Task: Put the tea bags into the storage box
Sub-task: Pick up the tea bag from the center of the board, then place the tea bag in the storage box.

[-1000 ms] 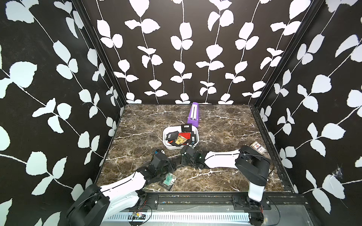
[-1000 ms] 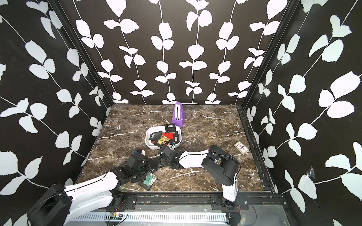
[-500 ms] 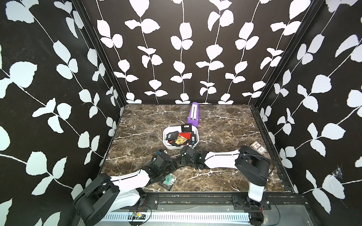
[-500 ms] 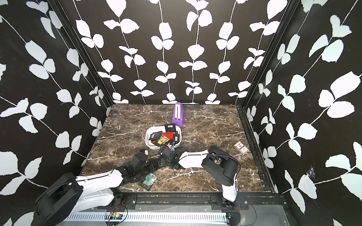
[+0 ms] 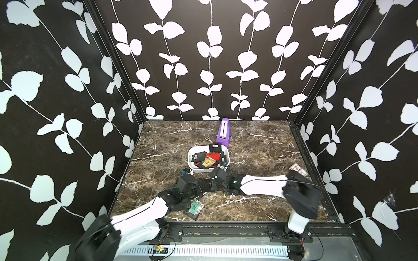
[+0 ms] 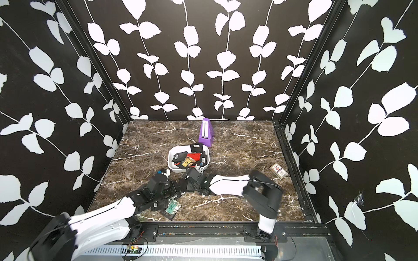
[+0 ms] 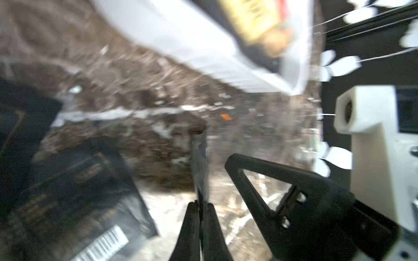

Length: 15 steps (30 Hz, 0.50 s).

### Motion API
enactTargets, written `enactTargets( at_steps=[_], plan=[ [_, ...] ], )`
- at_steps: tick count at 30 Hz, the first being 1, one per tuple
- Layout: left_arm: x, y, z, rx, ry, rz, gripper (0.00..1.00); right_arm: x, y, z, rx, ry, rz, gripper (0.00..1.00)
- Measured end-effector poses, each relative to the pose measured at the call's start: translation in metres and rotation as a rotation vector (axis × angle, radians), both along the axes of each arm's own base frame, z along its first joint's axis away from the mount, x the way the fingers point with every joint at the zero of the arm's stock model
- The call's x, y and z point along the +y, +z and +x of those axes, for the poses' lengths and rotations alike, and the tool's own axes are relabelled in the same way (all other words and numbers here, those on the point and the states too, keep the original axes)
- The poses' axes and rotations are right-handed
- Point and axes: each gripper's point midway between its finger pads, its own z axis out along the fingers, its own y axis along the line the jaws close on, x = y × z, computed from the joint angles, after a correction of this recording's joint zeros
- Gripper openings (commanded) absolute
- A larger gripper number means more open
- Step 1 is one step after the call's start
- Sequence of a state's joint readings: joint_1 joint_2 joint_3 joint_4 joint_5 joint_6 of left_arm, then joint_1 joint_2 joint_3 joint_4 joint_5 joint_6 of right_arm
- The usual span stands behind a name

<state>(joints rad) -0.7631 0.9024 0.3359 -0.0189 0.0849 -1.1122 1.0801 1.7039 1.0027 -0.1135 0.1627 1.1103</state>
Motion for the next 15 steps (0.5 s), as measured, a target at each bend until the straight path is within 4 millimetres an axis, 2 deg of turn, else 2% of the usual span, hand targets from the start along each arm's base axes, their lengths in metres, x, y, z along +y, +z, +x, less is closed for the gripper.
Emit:
enactTargets(
  at_steps=[3, 6, 11, 15],
  plan=[
    [0.000, 0.032, -0.001, -0.049, -0.020, -0.021, 0.00, -0.012, 0.040, 0.001, -0.069, -0.016, 0.047, 0.00],
    [0.000, 0.062, -0.002, -0.091, -0.040, -0.022, 0.00, -0.032, 0.071, -0.001, -0.126, -0.039, 0.080, 0.00],
    [-0.003, 0.100, 0.003, -0.144, -0.068, -0.004, 0.00, -0.074, 0.091, -0.013, -0.181, -0.083, 0.083, 0.00],
    [-0.015, 0.118, 0.023, -0.169, -0.077, 0.049, 0.00, -0.106, 0.097, -0.022, -0.206, -0.112, 0.076, 0.00]
  ],
)
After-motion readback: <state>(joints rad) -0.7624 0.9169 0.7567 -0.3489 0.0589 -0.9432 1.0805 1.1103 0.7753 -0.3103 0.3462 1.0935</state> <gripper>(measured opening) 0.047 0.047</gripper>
